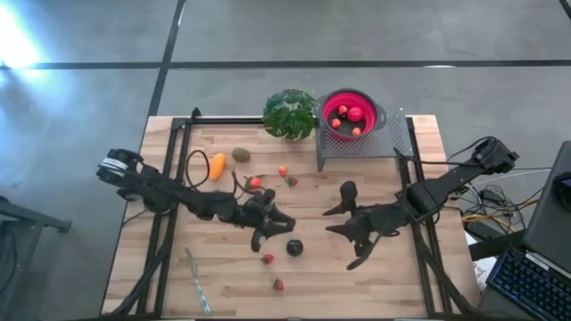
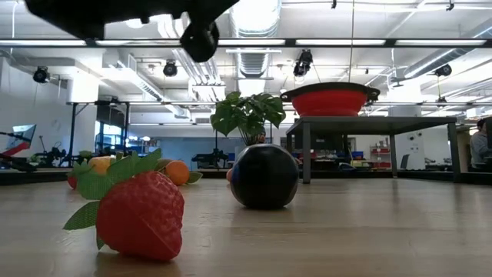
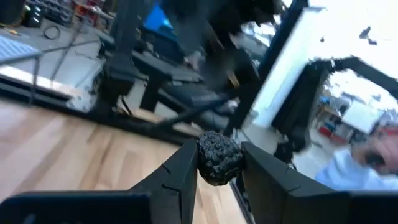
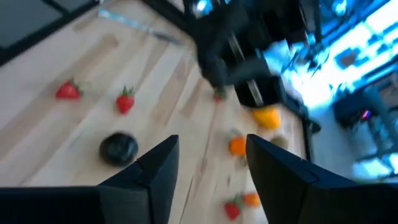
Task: Pick & Place Fruit
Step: Put the blackberry into the red strainer bowl on the shelf
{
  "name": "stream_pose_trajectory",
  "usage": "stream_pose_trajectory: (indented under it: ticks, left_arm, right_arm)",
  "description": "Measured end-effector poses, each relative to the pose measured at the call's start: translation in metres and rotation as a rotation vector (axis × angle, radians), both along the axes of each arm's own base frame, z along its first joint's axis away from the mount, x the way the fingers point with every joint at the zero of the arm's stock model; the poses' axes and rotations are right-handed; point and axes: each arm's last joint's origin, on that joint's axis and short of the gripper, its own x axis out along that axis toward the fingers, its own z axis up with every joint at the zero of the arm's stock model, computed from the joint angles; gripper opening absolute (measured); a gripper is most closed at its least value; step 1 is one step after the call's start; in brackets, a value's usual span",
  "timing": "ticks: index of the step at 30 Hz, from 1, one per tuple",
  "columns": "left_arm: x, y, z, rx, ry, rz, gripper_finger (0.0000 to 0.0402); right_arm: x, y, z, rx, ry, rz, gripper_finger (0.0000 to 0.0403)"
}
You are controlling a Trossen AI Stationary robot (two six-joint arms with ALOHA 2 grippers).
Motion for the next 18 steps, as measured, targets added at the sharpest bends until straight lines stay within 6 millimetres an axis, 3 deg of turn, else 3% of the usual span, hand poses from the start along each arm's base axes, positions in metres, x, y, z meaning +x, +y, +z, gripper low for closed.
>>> stream_pose_trajectory:
  ticks: [8,18]
  left_arm:
    - [0.015,0.012,0.032,-0.009,-0.104,-0.017,0.0113]
    - [0.04,0.017,0.055,0.073,-0.137,-0.036,0.0113]
  right_arm:
    - [0.007,0.004,0.005,-0.083,-0.131,0.07,0.0224]
    - [0.008,0.004,0.01,-0.125,-0.186,0.068,0.0228]
